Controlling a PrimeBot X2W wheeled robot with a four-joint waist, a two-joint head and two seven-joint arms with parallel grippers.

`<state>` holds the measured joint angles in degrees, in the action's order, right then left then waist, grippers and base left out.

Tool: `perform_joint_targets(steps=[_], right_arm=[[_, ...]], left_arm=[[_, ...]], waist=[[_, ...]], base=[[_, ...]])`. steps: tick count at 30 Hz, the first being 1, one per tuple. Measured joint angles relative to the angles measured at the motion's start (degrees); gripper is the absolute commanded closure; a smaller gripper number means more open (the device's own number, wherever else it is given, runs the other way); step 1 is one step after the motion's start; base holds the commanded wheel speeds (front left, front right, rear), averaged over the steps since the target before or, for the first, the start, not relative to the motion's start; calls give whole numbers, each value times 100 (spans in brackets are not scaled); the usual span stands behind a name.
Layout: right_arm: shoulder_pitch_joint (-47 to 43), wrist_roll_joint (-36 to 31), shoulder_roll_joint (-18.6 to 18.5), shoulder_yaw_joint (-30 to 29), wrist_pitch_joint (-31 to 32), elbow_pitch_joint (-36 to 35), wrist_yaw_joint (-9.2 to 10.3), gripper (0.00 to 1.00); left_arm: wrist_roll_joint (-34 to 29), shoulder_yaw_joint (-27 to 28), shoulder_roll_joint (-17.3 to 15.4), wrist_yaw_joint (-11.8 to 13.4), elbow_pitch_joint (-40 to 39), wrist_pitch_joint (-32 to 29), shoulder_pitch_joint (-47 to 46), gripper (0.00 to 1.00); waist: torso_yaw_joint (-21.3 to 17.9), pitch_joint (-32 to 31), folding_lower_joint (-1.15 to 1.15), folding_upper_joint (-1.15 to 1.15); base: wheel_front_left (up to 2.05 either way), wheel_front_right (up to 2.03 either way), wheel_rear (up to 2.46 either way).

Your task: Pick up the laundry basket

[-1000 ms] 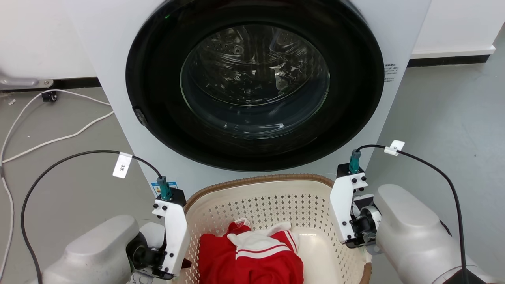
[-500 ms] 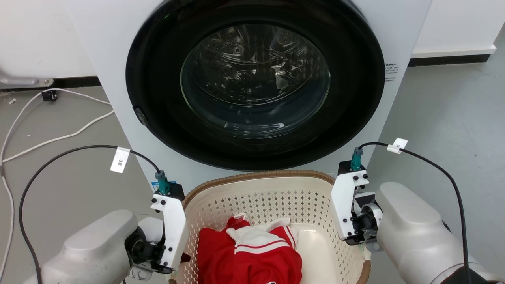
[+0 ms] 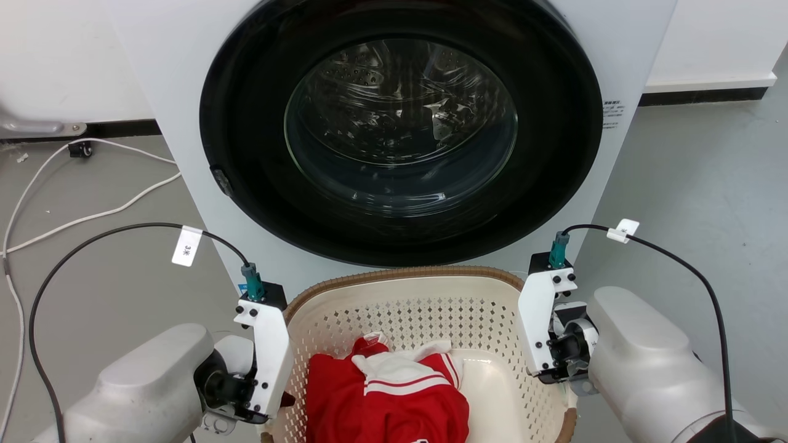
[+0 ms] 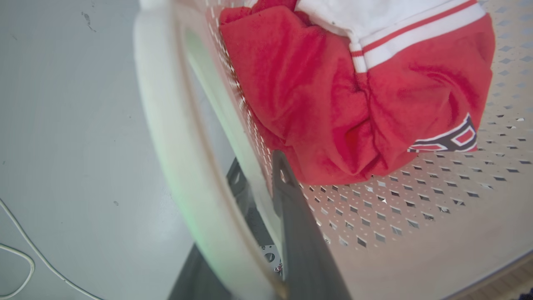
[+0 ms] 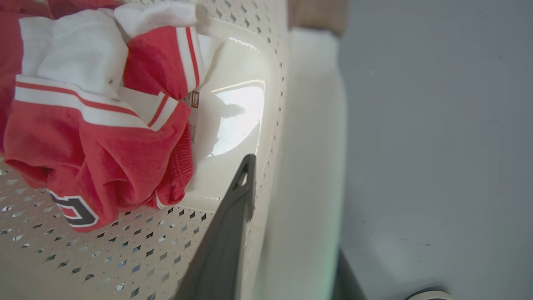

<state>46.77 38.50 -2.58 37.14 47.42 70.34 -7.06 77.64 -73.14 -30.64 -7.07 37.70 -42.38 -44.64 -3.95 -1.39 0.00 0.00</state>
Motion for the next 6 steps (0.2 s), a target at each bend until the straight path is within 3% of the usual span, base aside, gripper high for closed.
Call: perform_joint_targets(steps=[6], right_arm=[[1,129,-1,27,-51,19,0,100]], left_arm=[[0,0,-9,0,12,-5,-25,100]], waist=[[3,-1,0,0]], base=[[0,0,0]])
